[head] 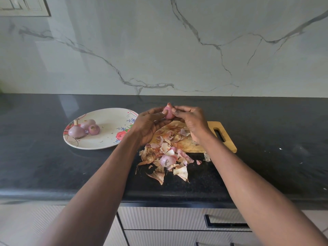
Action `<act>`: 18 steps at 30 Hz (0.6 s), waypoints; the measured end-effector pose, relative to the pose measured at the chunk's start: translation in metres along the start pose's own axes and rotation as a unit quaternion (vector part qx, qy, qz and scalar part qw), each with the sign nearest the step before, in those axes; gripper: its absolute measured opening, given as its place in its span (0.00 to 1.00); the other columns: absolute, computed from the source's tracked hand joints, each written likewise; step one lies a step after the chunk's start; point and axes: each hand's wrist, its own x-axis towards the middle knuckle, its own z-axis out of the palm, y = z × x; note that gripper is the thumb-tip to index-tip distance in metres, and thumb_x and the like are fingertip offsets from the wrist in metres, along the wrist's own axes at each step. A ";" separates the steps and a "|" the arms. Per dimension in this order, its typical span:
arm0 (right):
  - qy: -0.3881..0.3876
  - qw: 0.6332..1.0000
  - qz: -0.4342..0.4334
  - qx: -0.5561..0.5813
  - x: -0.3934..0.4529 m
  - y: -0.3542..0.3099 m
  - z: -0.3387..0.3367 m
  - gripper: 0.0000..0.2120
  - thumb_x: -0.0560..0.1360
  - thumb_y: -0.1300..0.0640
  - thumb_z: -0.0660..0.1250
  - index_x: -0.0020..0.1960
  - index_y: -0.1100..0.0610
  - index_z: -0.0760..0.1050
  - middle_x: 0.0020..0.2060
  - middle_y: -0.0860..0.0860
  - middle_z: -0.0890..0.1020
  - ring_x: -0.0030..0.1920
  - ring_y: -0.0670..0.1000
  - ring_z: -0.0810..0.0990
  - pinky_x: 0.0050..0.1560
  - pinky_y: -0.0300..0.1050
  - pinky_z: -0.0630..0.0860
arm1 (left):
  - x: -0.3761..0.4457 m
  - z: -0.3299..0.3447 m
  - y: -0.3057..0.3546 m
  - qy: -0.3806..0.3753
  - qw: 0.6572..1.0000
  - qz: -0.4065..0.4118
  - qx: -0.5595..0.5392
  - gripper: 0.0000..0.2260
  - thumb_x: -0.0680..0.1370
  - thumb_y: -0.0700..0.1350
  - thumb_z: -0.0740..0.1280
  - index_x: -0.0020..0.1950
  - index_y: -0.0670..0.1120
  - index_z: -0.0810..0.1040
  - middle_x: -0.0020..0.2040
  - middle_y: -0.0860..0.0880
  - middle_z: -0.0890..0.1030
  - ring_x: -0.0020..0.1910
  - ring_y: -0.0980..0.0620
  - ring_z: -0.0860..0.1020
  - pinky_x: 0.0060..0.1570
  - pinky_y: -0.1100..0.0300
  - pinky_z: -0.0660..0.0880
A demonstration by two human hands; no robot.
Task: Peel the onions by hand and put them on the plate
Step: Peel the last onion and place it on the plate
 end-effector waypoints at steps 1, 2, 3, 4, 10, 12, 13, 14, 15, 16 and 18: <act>0.003 1.000 0.006 0.005 0.000 0.000 0.000 0.15 0.70 0.60 0.77 0.55 0.62 0.83 0.50 0.55 0.86 0.54 0.51 0.84 0.59 0.48 0.79 | 0.000 0.000 0.000 0.001 1.000 0.002 0.003 0.11 0.76 0.33 0.68 0.59 0.35 0.80 0.56 0.35 0.83 0.51 0.42 0.84 0.54 0.53 0.82; 0.006 1.000 0.009 0.005 0.001 0.001 0.001 0.14 0.70 0.61 0.77 0.55 0.61 0.83 0.50 0.55 0.86 0.54 0.52 0.84 0.60 0.49 0.79 | 0.000 0.000 0.000 0.003 1.000 0.003 0.006 0.11 0.75 0.33 0.69 0.58 0.36 0.80 0.55 0.35 0.83 0.51 0.42 0.84 0.54 0.52 0.82; 0.010 1.000 0.011 0.003 0.001 0.001 0.001 0.14 0.70 0.61 0.77 0.54 0.61 0.83 0.50 0.55 0.86 0.54 0.52 0.84 0.61 0.49 0.78 | 0.000 0.000 0.000 0.004 1.000 0.004 0.007 0.12 0.74 0.33 0.69 0.57 0.36 0.80 0.54 0.35 0.84 0.50 0.42 0.84 0.54 0.52 0.82; 0.013 1.000 0.009 0.001 0.002 0.002 0.001 0.13 0.70 0.60 0.76 0.54 0.60 0.84 0.49 0.54 0.86 0.54 0.52 0.84 0.61 0.50 0.79 | 0.000 0.000 -0.001 0.004 1.000 0.003 0.007 0.12 0.73 0.33 0.70 0.57 0.36 0.81 0.54 0.36 0.84 0.50 0.42 0.84 0.54 0.51 0.81; 0.033 0.995 -0.060 -0.076 0.000 0.004 0.003 0.10 0.74 0.60 0.73 0.55 0.61 0.83 0.50 0.53 0.86 0.51 0.48 0.84 0.52 0.39 0.79 | 0.000 -0.001 -0.002 0.007 1.000 0.012 0.022 0.11 0.77 0.32 0.68 0.60 0.35 0.80 0.52 0.37 0.85 0.49 0.43 0.85 0.52 0.52 0.82; 0.042 0.988 -0.088 -0.123 0.000 0.006 0.004 0.09 0.76 0.60 0.72 0.55 0.60 0.84 0.49 0.52 0.86 0.50 0.47 0.84 0.51 0.38 0.79 | 0.000 -0.001 -0.004 0.009 0.999 0.015 0.032 0.12 0.77 0.32 0.68 0.61 0.34 0.80 0.53 0.37 0.85 0.48 0.43 0.85 0.51 0.53 0.83; 0.048 0.982 -0.100 -0.152 -0.001 0.006 0.005 0.08 0.77 0.60 0.71 0.55 0.59 0.84 0.49 0.51 0.86 0.49 0.47 0.83 0.50 0.38 0.79 | 0.000 -0.001 -0.004 0.009 0.999 0.019 0.040 0.12 0.77 0.32 0.69 0.61 0.34 0.80 0.53 0.37 0.84 0.48 0.44 0.85 0.50 0.53 0.83; 0.054 0.978 -0.109 -0.172 -0.002 0.005 0.005 0.08 0.77 0.59 0.70 0.55 0.59 0.84 0.48 0.50 0.86 0.49 0.47 0.83 0.50 0.38 0.79 | 0.000 -0.001 -0.005 0.010 0.999 0.025 0.046 0.11 0.77 0.32 0.69 0.60 0.35 0.80 0.53 0.37 0.84 0.48 0.44 0.85 0.50 0.53 0.83; 0.054 0.976 -0.119 -0.176 -0.004 0.004 0.006 0.08 0.77 0.59 0.71 0.55 0.58 0.84 0.48 0.50 0.86 0.49 0.46 0.83 0.50 0.38 0.79 | 0.000 0.000 -0.005 0.011 0.998 0.033 0.049 0.11 0.77 0.32 0.68 0.59 0.35 0.81 0.53 0.37 0.85 0.47 0.44 0.85 0.51 0.53 0.83; 0.049 0.976 -0.128 -0.167 -0.004 0.004 0.006 0.09 0.76 0.58 0.71 0.55 0.58 0.84 0.48 0.49 0.86 0.48 0.46 0.83 0.50 0.38 0.80 | 0.000 -0.001 -0.005 0.012 0.998 0.042 0.052 0.11 0.77 0.32 0.68 0.59 0.35 0.81 0.52 0.38 0.85 0.47 0.45 0.85 0.52 0.53 0.83; 0.043 0.978 -0.140 -0.148 -0.006 0.003 0.006 0.09 0.75 0.58 0.73 0.54 0.57 0.84 0.46 0.49 0.86 0.47 0.46 0.84 0.48 0.39 0.81 | 0.002 -0.001 -0.005 0.011 0.997 0.052 0.062 0.12 0.78 0.32 0.68 0.60 0.34 0.80 0.51 0.38 0.85 0.46 0.46 0.85 0.52 0.53 0.83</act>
